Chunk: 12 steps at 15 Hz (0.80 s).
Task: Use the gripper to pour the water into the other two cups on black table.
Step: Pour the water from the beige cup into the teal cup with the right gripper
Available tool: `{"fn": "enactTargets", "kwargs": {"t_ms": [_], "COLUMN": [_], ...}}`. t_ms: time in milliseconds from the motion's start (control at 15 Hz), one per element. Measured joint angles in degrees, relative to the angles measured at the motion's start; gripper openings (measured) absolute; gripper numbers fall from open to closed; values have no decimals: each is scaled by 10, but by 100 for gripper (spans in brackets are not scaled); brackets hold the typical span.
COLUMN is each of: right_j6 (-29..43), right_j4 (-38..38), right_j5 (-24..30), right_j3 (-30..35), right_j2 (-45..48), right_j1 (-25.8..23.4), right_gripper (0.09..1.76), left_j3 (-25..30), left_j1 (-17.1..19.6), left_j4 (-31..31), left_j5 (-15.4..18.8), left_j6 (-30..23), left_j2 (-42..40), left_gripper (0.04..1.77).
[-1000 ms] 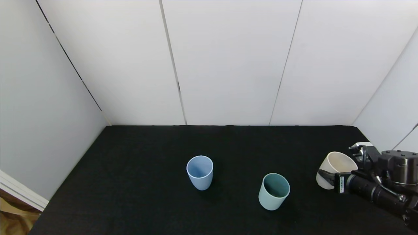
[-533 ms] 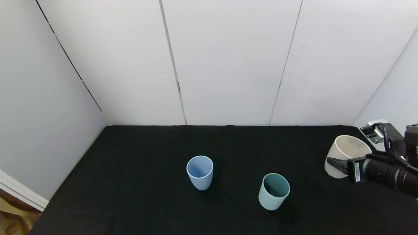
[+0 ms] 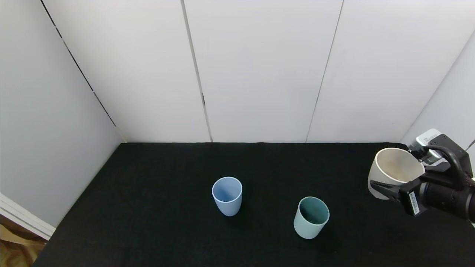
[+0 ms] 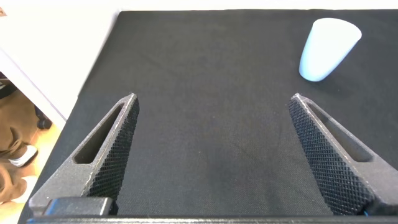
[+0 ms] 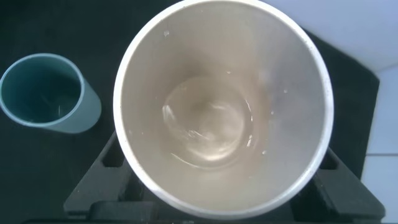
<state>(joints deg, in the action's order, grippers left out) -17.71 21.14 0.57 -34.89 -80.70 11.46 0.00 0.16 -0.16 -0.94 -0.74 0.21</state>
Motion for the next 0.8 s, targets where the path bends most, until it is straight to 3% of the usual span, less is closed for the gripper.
{"fn": "enactTargets", "kwargs": {"t_ms": [400,800], "right_j6": [-109,-162], "right_j4": [-41,-52], "right_j5": [-1,-69], "right_j3": [-10,-42], "right_j2": [0,-40], "right_j1": [32,72], "right_gripper": [125,125], "left_j3": [0,0], "left_j1": [0,0], "left_j4": [0,0], "left_j5": [0,0], "left_j6": [0,0], "left_j2": [0,0], "left_gripper": [172,172]}}
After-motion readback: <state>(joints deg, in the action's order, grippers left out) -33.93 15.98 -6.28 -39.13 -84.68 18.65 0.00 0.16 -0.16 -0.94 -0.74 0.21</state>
